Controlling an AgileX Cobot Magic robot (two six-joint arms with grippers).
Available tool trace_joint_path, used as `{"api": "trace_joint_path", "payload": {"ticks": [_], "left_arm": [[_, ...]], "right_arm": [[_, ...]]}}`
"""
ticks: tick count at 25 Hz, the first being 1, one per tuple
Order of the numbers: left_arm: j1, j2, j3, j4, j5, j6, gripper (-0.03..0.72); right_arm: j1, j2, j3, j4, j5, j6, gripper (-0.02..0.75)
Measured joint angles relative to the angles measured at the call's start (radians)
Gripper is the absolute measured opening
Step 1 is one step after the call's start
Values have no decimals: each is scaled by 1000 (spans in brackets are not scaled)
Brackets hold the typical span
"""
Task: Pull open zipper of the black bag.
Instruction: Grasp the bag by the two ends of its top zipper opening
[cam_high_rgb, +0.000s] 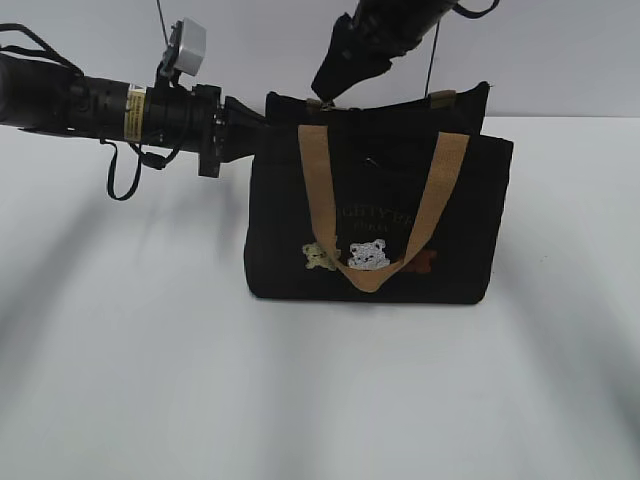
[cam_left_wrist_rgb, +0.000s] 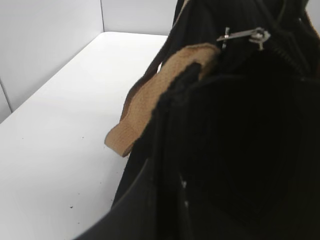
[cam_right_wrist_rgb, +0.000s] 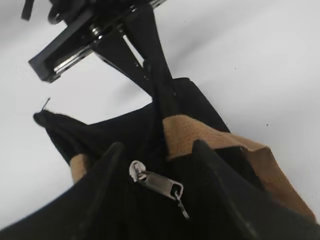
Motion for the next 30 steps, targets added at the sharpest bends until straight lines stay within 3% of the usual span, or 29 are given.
{"api": "trace_joint_path", "payload": {"ticks": [7,11,30], "left_arm": [[0,0,0,0,0,0,18],[0,0,0,0,0,0,18],[0,0,0,-15,2,0,17]], "right_arm": [[0,1,0,-90,-45,477,322],[0,1,0,-115,7,647,344],[9,1,0,-167,52,885,429]]}}
